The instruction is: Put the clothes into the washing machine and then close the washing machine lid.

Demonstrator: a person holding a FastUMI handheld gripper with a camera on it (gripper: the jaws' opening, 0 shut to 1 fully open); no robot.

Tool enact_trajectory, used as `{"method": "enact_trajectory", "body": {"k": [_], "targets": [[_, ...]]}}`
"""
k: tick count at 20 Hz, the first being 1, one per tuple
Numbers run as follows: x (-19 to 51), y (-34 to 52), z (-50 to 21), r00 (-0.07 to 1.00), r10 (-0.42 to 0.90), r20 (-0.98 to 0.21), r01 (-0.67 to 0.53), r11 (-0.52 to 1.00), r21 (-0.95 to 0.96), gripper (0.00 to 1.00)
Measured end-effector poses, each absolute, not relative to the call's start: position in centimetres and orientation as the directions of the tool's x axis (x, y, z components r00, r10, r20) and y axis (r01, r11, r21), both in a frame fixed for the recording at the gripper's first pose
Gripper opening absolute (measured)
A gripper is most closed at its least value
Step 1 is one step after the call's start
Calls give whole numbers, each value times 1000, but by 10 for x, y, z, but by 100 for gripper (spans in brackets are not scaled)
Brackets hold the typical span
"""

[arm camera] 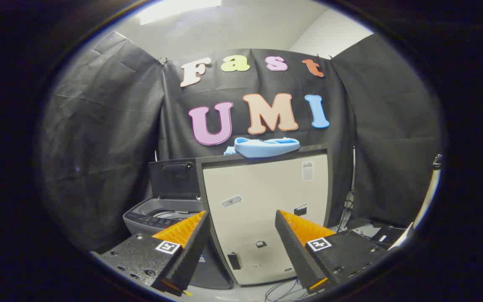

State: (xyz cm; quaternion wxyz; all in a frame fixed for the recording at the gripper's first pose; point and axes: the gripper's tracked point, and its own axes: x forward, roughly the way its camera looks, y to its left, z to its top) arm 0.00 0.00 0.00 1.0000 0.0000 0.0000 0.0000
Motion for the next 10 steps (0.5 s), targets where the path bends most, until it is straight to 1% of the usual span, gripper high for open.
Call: {"method": "enact_trajectory", "body": {"k": [3, 7, 10], "targets": [[8, 2, -10, 1000, -1, -20, 1, 1000, -2, 94], [20, -3, -11, 999, -51, -8, 50, 998, -29, 95], [31, 1, -9, 998, -67, -13, 67, 998, 10, 95]]}}
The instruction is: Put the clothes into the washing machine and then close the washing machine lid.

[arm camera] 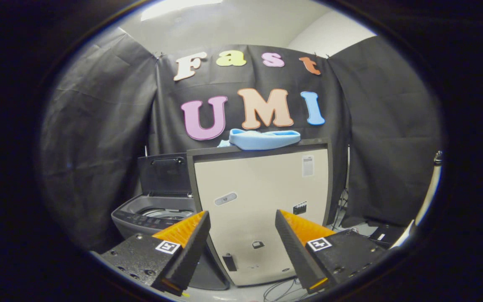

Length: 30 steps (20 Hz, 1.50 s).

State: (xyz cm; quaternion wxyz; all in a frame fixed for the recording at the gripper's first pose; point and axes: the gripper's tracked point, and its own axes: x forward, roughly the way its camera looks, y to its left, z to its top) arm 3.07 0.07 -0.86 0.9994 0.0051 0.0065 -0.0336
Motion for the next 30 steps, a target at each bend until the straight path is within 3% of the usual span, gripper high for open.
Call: {"method": "enact_trajectory", "body": {"k": [8, 17, 22, 25, 30], "targets": [[61, -2, 30, 989, -150, -4, 150, 988, 22, 94], [128, -3, 151, 982, -191, -5, 191, 982, -3, 94], [198, -43, 187, 964, -248, -93, 250, 968, 8, 94], [250, -53, 176, 946, -249, -207, 254, 967, -3, 95], [324, -50, 128, 884, -194, -425, 163, 981, -110, 97]]}}
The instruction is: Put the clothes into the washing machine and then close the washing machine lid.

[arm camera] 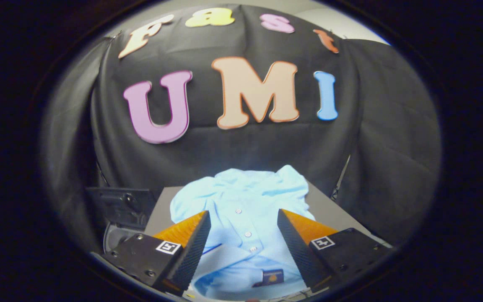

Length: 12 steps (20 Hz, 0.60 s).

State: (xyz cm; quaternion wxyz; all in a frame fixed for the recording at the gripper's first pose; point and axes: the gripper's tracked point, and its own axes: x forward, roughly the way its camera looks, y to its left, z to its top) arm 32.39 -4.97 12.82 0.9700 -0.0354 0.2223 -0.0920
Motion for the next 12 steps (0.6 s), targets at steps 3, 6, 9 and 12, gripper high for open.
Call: {"method": "enact_trajectory", "body": {"k": [3, 6, 9, 12], "targets": [[351, -74, 119, 847, -275, -455, 196, 957, -214, 100], [358, -76, 93, 803, -254, -540, 158, 963, -218, 99], [366, -77, 84, 795, -198, -573, 161, 980, -115, 92], [364, -77, 85, 794, -184, -579, 146, 983, -113, 65]]}}
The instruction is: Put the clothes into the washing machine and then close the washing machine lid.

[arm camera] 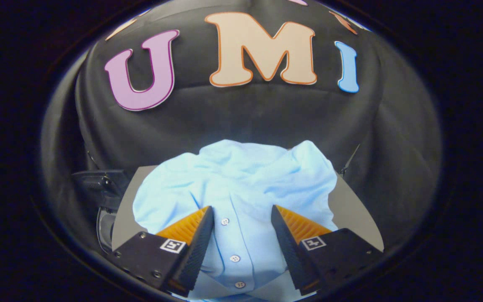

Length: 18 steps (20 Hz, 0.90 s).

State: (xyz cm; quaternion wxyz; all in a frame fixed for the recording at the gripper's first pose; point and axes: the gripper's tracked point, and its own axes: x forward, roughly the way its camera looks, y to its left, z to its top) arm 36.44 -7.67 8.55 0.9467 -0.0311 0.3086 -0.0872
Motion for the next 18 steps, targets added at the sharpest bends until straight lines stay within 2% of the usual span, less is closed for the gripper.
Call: {"method": "enact_trajectory", "body": {"k": [4, 5, 8, 13, 18], "targets": [[360, -79, 87, 790, -226, -570, 160, 973, -165, 19], [359, -76, 87, 794, -212, -569, 154, 977, -148, 13], [348, -67, 85, 816, -157, -557, 104, 987, -126, 8], [339, -56, 91, 853, -173, -492, 139, 985, -105, 2], [329, -2, 110, 888, -76, -454, 94, 995, 17, 1]]}}
